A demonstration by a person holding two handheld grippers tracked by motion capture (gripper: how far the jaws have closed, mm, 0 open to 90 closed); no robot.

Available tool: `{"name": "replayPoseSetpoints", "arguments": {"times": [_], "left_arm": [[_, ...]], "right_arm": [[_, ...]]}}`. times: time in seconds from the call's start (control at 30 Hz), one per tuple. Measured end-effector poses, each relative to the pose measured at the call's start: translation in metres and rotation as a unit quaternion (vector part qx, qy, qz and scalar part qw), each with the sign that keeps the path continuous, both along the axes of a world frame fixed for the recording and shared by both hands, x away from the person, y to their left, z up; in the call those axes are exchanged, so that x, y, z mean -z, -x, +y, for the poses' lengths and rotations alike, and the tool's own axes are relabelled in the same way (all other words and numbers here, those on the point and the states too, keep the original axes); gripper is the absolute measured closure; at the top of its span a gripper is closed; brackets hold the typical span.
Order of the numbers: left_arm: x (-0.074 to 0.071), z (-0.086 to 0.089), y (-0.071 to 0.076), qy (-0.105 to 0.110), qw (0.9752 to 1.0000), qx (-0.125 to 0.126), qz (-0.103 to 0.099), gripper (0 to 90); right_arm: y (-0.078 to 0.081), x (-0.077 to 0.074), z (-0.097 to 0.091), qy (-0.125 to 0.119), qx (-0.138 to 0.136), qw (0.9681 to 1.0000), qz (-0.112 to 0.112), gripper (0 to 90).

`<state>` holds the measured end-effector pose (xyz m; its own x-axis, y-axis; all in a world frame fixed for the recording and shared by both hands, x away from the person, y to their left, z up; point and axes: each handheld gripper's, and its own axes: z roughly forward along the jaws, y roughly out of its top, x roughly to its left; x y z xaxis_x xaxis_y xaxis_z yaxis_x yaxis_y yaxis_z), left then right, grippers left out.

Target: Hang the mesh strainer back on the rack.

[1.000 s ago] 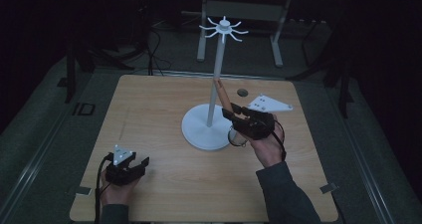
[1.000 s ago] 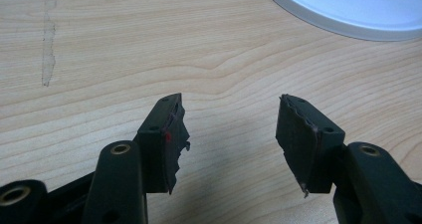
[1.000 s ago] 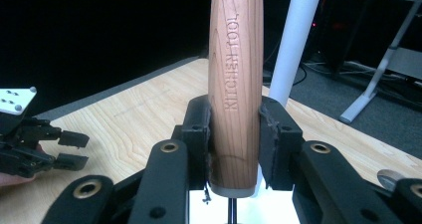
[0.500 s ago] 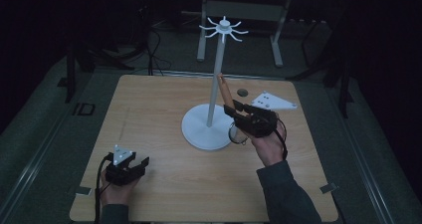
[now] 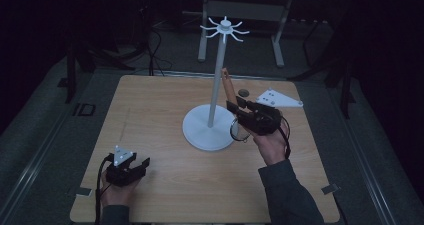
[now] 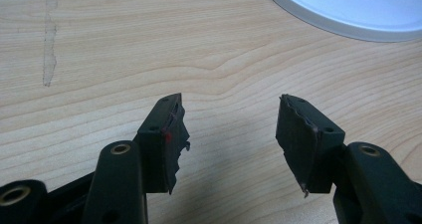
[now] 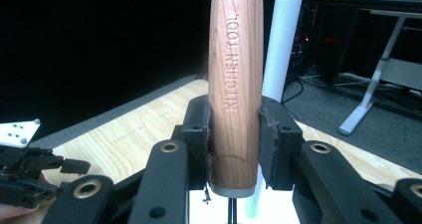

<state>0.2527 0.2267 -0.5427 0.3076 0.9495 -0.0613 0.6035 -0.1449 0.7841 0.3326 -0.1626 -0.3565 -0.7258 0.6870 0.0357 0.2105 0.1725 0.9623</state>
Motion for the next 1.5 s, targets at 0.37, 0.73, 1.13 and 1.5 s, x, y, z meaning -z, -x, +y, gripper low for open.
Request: {"name": "replayPoseSetpoints", "arguments": {"times": [0.37, 0.73, 1.13, 1.5], "left_arm": [[0.000, 0.000, 0.000, 0.001, 1.0000, -0.001, -0.001, 44.8], [0.000, 0.001, 0.000, 0.001, 1.0000, -0.002, -0.001, 44.8], [0.000, 0.001, 0.000, 0.000, 1.0000, -0.001, -0.002, 44.4], [0.000, 0.001, 0.000, 0.001, 1.0000, -0.003, -0.002, 44.3]], "right_arm": [[0.000, -0.007, -0.003, -0.013, 0.005, 0.9999, -0.006, 69.0], [0.000, -0.013, -0.007, -0.027, 0.013, 0.9995, -0.013, 68.9], [-0.002, -0.019, -0.012, -0.048, 0.022, 0.9985, -0.015, 69.0], [-0.004, -0.023, -0.015, -0.059, 0.026, 0.9977, -0.019, 69.0]]}}
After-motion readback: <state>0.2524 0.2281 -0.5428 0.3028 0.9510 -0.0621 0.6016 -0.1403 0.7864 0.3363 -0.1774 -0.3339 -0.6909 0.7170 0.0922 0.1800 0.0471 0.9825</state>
